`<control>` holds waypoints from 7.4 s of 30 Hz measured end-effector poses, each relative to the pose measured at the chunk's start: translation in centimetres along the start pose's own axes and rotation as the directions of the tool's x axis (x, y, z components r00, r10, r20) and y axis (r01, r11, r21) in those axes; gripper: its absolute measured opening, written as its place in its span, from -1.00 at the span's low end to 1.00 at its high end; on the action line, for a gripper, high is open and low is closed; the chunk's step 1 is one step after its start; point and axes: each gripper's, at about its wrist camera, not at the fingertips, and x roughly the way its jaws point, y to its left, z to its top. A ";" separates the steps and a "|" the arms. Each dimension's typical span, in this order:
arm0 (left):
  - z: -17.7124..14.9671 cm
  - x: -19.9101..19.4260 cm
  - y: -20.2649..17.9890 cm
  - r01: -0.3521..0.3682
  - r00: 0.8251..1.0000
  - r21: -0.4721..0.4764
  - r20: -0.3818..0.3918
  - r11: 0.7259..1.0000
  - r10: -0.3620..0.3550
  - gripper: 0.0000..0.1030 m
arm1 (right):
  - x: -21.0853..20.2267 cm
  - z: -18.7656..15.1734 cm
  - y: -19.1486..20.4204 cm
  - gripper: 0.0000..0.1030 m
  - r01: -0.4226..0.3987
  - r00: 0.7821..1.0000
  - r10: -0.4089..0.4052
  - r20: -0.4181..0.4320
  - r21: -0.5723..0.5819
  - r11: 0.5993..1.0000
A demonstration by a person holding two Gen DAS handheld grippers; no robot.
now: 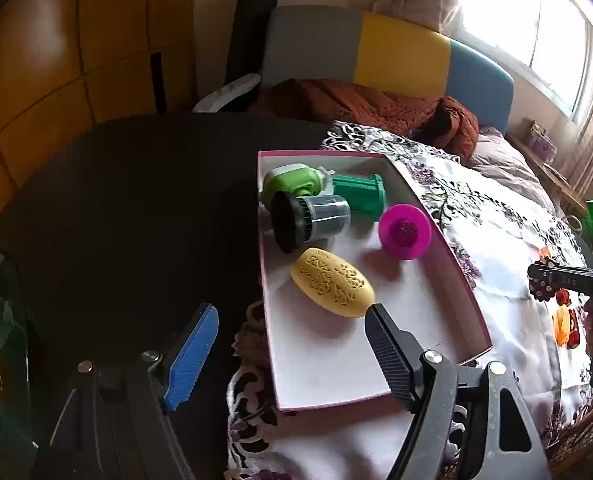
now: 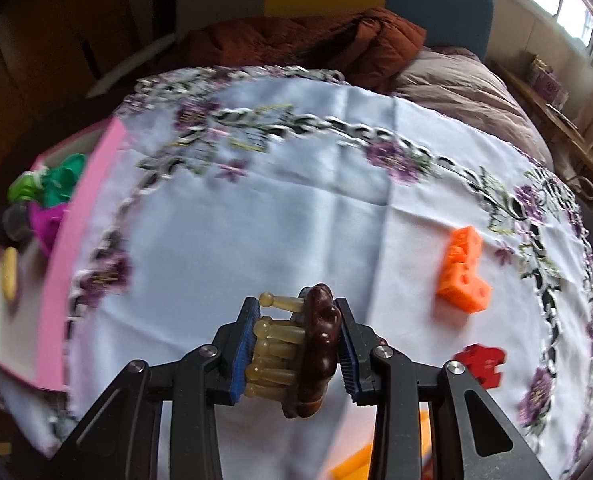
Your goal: Organize rigid objects
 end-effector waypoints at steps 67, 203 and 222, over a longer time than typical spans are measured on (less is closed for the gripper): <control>-0.7 -1.4 0.8 -0.015 1.000 0.003 0.015 1.000 0.015 0.50 | -4.7 1.6 15.8 0.39 -0.224 0.951 0.253 0.176 -0.167 0.960; -5.9 7.1 -25.3 0.428 0.899 0.450 -0.130 0.784 -0.417 -0.48 | 3.8 -0.6 -3.8 -0.41 -0.094 0.990 0.105 -0.095 0.119 0.989; -4.6 5.5 -25.2 0.453 0.889 0.441 -0.158 0.775 -0.430 -0.49 | 3.8 -0.7 -4.2 -0.43 -0.105 0.990 0.114 -0.082 0.100 0.989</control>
